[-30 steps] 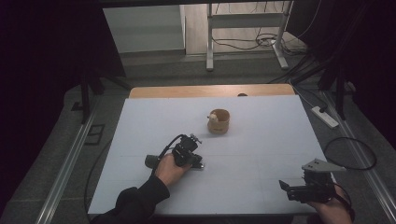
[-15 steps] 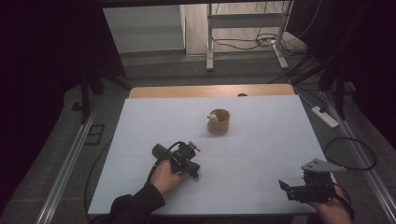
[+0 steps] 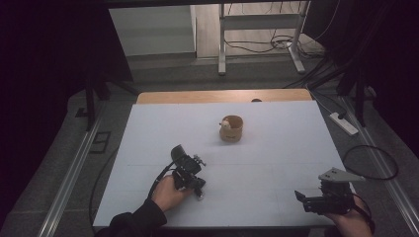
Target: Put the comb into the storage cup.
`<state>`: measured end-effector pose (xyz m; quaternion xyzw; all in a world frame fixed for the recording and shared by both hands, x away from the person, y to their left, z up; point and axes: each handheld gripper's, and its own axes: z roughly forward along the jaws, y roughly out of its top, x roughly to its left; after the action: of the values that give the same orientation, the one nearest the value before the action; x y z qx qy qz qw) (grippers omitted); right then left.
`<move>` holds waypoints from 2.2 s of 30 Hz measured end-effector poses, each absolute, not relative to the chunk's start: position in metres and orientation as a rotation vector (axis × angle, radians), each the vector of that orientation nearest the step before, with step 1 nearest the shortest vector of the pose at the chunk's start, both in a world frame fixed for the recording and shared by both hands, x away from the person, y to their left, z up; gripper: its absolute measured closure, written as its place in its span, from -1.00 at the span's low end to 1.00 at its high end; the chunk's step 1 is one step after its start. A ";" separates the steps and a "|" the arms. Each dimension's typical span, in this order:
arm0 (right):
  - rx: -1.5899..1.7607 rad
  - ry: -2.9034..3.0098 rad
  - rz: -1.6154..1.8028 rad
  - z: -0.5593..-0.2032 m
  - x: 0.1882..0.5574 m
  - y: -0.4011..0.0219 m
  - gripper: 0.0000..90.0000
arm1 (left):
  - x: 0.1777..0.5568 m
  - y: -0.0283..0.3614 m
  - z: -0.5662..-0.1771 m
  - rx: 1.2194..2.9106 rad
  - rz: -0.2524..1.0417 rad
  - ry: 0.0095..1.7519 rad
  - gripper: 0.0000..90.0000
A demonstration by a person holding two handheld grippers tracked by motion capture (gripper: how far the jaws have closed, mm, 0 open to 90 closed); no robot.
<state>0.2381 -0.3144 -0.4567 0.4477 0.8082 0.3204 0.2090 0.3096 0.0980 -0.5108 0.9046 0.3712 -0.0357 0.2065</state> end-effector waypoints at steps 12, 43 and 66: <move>1.242 2.251 0.887 -0.457 0.238 -0.314 -1.00 | 0.301 0.120 -0.510 2.515 -0.111 1.087 0.97; 1.241 2.252 0.885 -0.457 0.238 -0.313 -0.99 | 0.289 0.146 -0.490 2.411 -0.007 1.137 0.70; 1.234 2.250 0.890 -0.456 0.238 -0.313 -0.99 | 0.289 0.173 -0.476 2.335 0.100 1.197 -0.87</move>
<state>0.2377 -0.3135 -0.4564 0.4441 0.8097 0.3204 0.2111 0.2887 0.1729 -0.4762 0.8599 0.4409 0.0367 0.2548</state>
